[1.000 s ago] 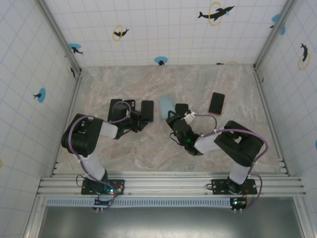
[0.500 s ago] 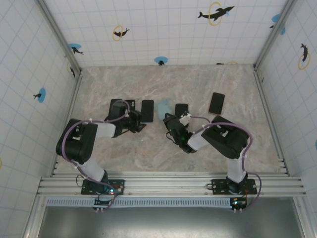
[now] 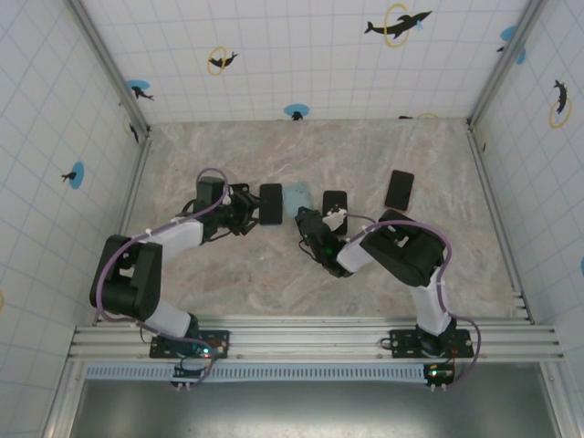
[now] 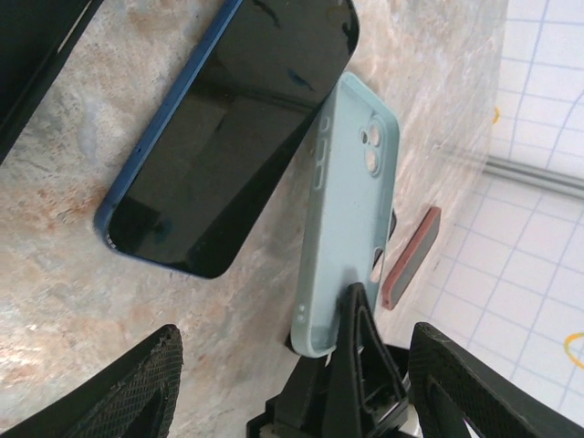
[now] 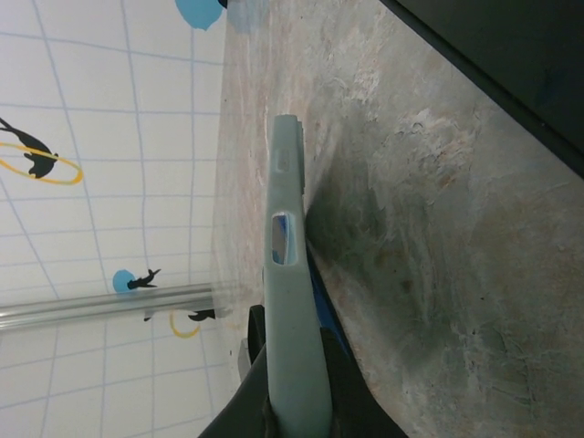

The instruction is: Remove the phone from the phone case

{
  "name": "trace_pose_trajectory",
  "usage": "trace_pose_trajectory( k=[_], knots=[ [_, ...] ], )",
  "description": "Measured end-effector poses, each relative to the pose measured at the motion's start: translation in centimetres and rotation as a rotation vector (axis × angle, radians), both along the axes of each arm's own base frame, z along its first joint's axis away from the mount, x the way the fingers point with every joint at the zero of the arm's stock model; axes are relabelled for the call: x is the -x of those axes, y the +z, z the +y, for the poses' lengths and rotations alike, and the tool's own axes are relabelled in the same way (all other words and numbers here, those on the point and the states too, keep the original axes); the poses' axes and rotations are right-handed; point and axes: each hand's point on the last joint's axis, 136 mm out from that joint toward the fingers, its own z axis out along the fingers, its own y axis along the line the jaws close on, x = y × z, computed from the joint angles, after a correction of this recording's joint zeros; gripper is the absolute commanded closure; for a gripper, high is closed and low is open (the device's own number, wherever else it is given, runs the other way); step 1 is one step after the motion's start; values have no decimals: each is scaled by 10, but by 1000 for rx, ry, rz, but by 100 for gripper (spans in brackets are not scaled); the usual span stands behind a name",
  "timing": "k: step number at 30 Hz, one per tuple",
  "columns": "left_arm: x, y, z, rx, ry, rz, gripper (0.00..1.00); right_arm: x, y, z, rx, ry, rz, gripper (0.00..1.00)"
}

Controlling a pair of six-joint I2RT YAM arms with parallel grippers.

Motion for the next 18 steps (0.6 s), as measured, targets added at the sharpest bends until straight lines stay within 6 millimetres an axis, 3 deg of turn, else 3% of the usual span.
trace_pose_trajectory(
  k=[7, 10, 18],
  knots=[
    [2, 2, -2, -15, -37, -2, 33, 5, -6, 5, 62, 47, 7, 60],
    [1, 7, -3, -13, -50, -12, 33, 9, -7, 6, 111, 77, 7, 46],
    [-7, 22, -8, -6, -76, -55, 33, 16, 24, 6, 241, 159, -32, 30]
  ],
)
